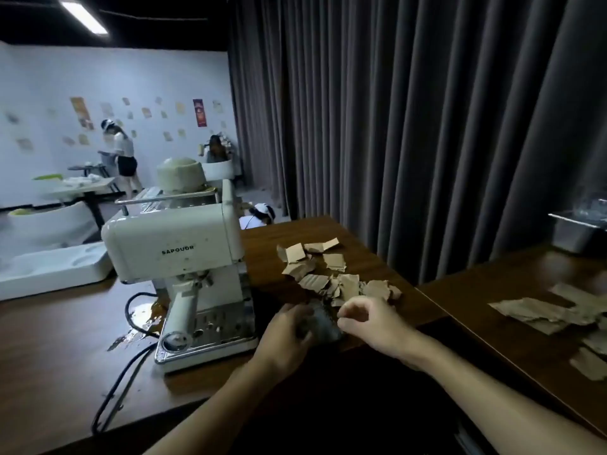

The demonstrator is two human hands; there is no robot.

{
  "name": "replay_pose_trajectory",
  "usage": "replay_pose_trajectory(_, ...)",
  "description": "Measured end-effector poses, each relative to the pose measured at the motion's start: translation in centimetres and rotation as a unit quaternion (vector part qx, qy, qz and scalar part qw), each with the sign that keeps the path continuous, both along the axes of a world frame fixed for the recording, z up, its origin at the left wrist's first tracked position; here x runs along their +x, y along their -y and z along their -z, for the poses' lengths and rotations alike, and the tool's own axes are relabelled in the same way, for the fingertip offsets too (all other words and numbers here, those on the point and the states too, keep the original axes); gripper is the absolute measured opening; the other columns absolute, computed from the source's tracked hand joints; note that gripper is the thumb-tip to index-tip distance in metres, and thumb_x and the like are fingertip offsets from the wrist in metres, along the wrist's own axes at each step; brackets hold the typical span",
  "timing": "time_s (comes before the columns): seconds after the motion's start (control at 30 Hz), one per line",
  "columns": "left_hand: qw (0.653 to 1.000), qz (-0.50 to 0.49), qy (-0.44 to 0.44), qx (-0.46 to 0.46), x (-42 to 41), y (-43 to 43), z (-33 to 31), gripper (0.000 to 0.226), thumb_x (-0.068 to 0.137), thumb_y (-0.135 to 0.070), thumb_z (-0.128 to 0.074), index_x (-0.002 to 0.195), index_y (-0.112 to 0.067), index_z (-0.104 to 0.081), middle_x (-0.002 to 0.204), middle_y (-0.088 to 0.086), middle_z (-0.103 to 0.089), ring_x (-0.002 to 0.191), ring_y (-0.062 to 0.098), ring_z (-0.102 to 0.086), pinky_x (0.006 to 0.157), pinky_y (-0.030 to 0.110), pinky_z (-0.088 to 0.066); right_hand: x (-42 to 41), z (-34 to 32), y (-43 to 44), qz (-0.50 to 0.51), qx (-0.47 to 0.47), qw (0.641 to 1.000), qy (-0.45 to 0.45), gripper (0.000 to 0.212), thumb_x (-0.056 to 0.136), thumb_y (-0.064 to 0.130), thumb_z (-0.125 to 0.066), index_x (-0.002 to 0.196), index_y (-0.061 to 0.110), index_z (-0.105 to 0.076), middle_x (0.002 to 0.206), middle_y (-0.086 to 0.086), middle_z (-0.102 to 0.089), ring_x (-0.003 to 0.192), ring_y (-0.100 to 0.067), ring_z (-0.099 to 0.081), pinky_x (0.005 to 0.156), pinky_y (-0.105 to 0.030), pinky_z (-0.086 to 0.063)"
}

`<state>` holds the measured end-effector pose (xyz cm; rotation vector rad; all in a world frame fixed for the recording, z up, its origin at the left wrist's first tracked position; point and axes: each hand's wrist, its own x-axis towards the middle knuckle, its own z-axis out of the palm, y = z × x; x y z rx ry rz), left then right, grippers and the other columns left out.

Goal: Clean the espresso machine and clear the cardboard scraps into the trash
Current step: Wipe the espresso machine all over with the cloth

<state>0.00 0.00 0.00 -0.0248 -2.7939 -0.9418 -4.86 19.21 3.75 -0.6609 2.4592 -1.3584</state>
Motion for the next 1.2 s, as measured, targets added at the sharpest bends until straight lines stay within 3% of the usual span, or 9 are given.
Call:
replay_pose_trajectory(0.13,0.999,-0.012,0.002,-0.039,-0.6,0.1,1.4,0.048,0.094,-0.026,-0.064,0.14,-0.019,-0.054,0.14,-0.002,-0.053,0.126,0.014,-0.052,0.106,0.025,-0.041,-1.5,2.1,1.3,-0.049,0.064,0.996,-0.023,0.041,0.094,0.017,-0.061,0.134,0.02,-0.055,0.133,0.011,-0.051,0.125,-0.005,-0.044,0.098,-0.014,-0.031)
replay_pose_trajectory(0.3,0.994,-0.053,0.014,-0.095,-0.5,0.4,2.9,0.052,0.092,-0.03,-0.064,0.142,-0.022,-0.051,0.137,-0.004,-0.055,0.125,0.015,-0.049,0.103,0.026,-0.04,-3.4,4.4,1.9,-0.083,0.123,0.988,-0.047,0.055,0.095,0.027,-0.06,0.147,0.027,-0.04,0.151,0.006,-0.04,0.14,-0.013,-0.034,0.111,-0.025,-0.029)
replay_pose_trajectory(0.43,0.985,-0.091,0.028,-0.143,-0.1,-0.2,3.1,0.057,0.089,-0.041,-0.065,0.142,-0.028,-0.05,0.133,-0.005,-0.053,0.122,0.018,-0.045,0.102,0.035,-0.041,-3.7,5.5,2.0,-0.11,0.219,0.958,-0.147,0.063,0.094,0.034,-0.058,0.15,0.028,-0.031,0.144,0.008,-0.041,0.137,-0.015,-0.031,0.111,-0.038,-0.023)
replay_pose_trajectory(0.6,0.986,-0.078,0.061,-0.135,0.8,-0.7,1.9,0.04,0.083,-0.038,-0.071,0.121,-0.024,-0.067,0.118,0.002,-0.056,0.111,0.023,-0.049,0.092,0.03,-0.043,-3.4,5.1,1.8,-0.139,0.226,0.955,-0.135,0.03,0.092,0.037,-0.056,0.121,0.032,-0.056,0.113,0.007,-0.046,0.12,-0.02,-0.036,0.102,-0.039,-0.026)
replay_pose_trajectory(0.73,0.996,-0.057,0.031,-0.065,2.0,-0.6,-0.6,0.027,0.083,-0.029,-0.074,0.106,-0.019,-0.064,0.107,-0.003,-0.061,0.099,0.017,-0.06,0.078,0.023,-0.047,-2.6,2.2,1.1,-0.153,0.13,0.975,-0.097,0.012,0.086,0.027,-0.065,0.097,0.028,-0.058,0.114,0.006,-0.053,0.11,-0.018,-0.054,0.097,-0.043,-0.046)
replay_pose_trajectory(0.87,0.994,-0.042,-0.029,0.098,3.6,-1.0,-4.8,0.029,0.086,-0.017,-0.074,0.102,-0.028,-0.053,0.104,-0.005,-0.066,0.096,0.011,-0.065,0.077,0.026,-0.058,-1.1,-2.1,0.5,-0.136,-0.01,0.989,-0.061,0.021,0.082,0.011,-0.065,0.094,0.023,-0.054,0.098,-0.01,-0.065,0.083,-0.021,-0.064,0.076,-0.046,-0.052)
replay_pose_trajectory(0.97,0.984,-0.048,-0.095,0.142,4.5,-0.6,-7.9,0.03,0.079,-0.021,-0.081,0.099,-0.025,-0.059,0.101,-0.002,-0.068,0.094,0.014,-0.067,0.077,0.032,-0.059,-0.5,-4.9,0.3,-0.152,-0.127,0.98,0.014,0.036,0.082,0.012,-0.074,0.108,0.022,-0.051,0.108,-0.008,-0.066,0.095,-0.02,-0.068,0.083,-0.038,-0.057)
replay_pose_trajectory(1.03,0.977,-0.056,-0.137,0.153,5.1,-0.2,-9.8,0.028,0.076,-0.023,-0.084,0.092,-0.023,-0.061,0.092,-0.004,-0.065,0.084,0.012,-0.065,0.069,0.027,-0.055,-0.1,-6.2,0.9,-0.142,-0.189,0.97,0.058,0.036,0.083,0.017,-0.075,0.112,0.021,-0.054,0.116,-0.01,-0.063,0.103,-0.025,-0.066,0.089,-0.047,-0.056)
replay_pose_trajectory(1.2,0.95,-0.063,-0.119,0.282,7.1,2.0,-13.0,0.027,0.084,-0.026,-0.077,0.107,-0.018,-0.067,0.104,0.006,-0.071,0.094,0.018,-0.07,0.075,0.03,-0.06,2.1,-9.5,3.3,-0.123,-0.301,0.942,0.089,0.027,0.088,-0.006,-0.062,0.109,0.011,-0.059,0.113,-0.023,-0.061,0.098,-0.034,-0.067,0.078,-0.046,-0.059)
